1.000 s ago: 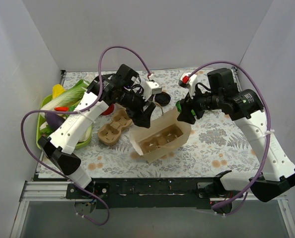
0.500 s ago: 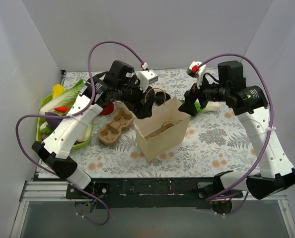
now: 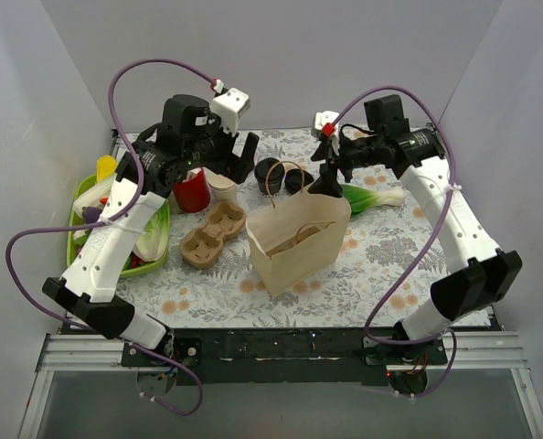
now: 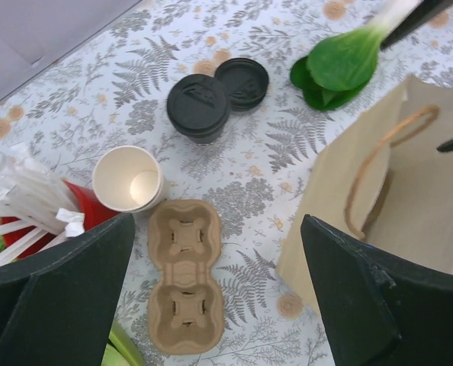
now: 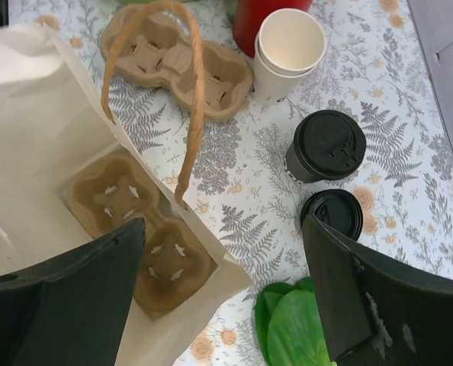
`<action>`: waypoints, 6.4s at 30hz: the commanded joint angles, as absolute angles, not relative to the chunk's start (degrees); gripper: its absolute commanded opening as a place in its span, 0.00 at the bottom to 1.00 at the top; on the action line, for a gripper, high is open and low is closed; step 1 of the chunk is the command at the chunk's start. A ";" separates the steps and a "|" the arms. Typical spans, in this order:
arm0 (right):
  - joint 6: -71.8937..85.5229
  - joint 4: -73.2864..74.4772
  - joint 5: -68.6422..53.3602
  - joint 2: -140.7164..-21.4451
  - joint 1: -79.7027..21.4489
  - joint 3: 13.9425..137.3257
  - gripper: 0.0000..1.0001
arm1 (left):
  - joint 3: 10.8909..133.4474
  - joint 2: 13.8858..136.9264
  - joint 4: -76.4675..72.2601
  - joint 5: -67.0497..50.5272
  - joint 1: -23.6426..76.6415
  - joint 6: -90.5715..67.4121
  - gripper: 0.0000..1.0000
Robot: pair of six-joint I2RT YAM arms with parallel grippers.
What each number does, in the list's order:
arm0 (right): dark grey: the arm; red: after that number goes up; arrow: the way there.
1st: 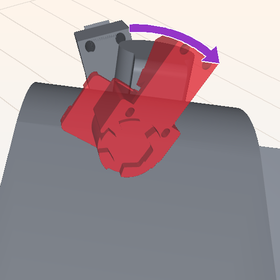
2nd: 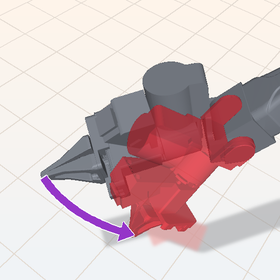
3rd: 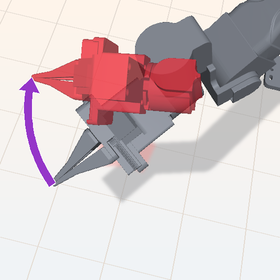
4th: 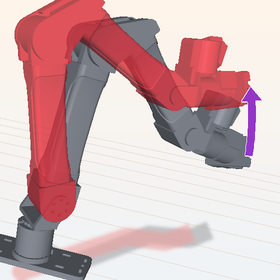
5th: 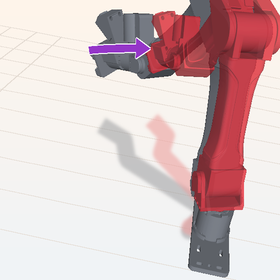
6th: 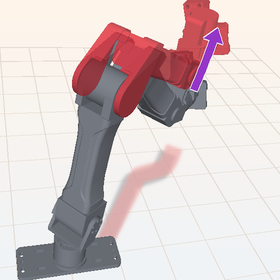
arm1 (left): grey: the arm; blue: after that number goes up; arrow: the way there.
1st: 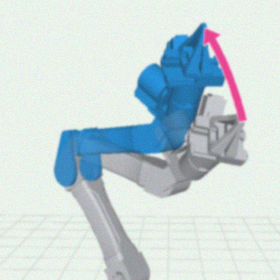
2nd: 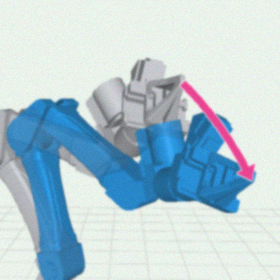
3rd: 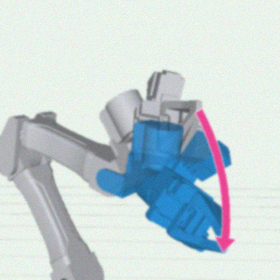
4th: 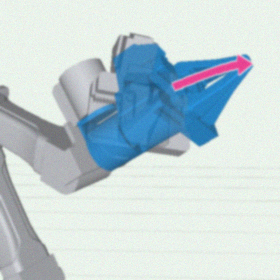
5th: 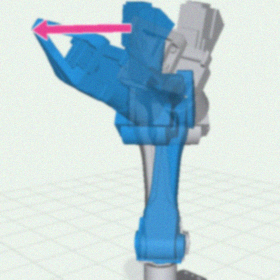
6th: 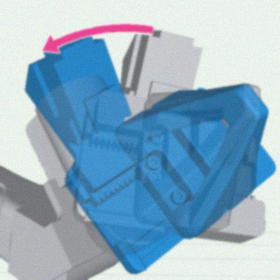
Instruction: Pack the takeout coffee
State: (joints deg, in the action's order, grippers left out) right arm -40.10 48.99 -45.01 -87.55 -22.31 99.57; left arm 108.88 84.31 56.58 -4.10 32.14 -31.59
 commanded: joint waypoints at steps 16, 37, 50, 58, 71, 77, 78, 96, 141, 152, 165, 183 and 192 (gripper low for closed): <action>-62.49 70.66 -50.98 -98.53 -28.83 110.31 0.35 | 108.10 86.22 55.46 -5.44 25.58 -32.26 0.92; -50.72 39.47 -26.38 -56.54 -32.51 71.55 0.01 | 108.72 90.26 56.43 -13.01 25.40 -33.66 0.89; -53.79 43.76 -26.71 -44.82 -37.62 65.56 0.01 | 105.91 89.56 56.95 -14.59 25.31 -33.84 0.89; -53.62 49.47 -32.51 -42.01 -38.58 62.49 0.01 | 105.03 90.00 57.30 -15.47 25.40 -33.75 0.89; -47.66 50.46 -30.26 -40.86 -38.85 62.40 0.01 | 101.78 89.03 58.01 -20.65 25.49 -27.79 0.88; -42.64 51.43 -29.88 -45.97 -37.62 65.13 0.01 | 93.44 85.61 46.52 -21.88 25.49 -17.24 0.94; -41.50 51.07 -29.71 -46.31 -37.01 65.21 0.01 | 92.91 86.04 45.89 -22.32 25.49 -12.96 0.94; -47.45 71.10 -40.96 -66.61 -10.82 80.85 0.01 | 104.67 107.82 36.83 -23.46 25.14 -7.91 0.97; -25.40 57.92 -30.50 -67.41 -8.70 91.31 0.96 | 109.60 122.52 32.87 -27.86 23.56 -8.17 0.89; -21.18 53.88 -28.21 -70.75 -8.79 102.74 0.98 | 111.09 121.29 37.34 -29.97 23.99 -8.00 0.69; -12.94 46.06 -27.07 -71.89 -8.44 106.25 0.98 | 109.86 116.55 40.43 -28.48 25.57 -10.63 0.76; 50.16 24.16 -43.95 -83.05 5.36 111.71 0.98 | 113.56 113.20 45.01 -19.44 26.46 -22.84 0.88; 65.20 22.77 -45.52 -84.12 11.76 121.65 0.98 | 112.31 118.20 32.17 -8.79 26.28 -23.55 0.93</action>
State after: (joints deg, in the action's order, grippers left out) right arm 53.32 29.41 -42.26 -89.12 6.44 118.24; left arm 109.82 118.06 38.52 -12.91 26.11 -22.59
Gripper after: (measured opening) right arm 0.981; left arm 0.924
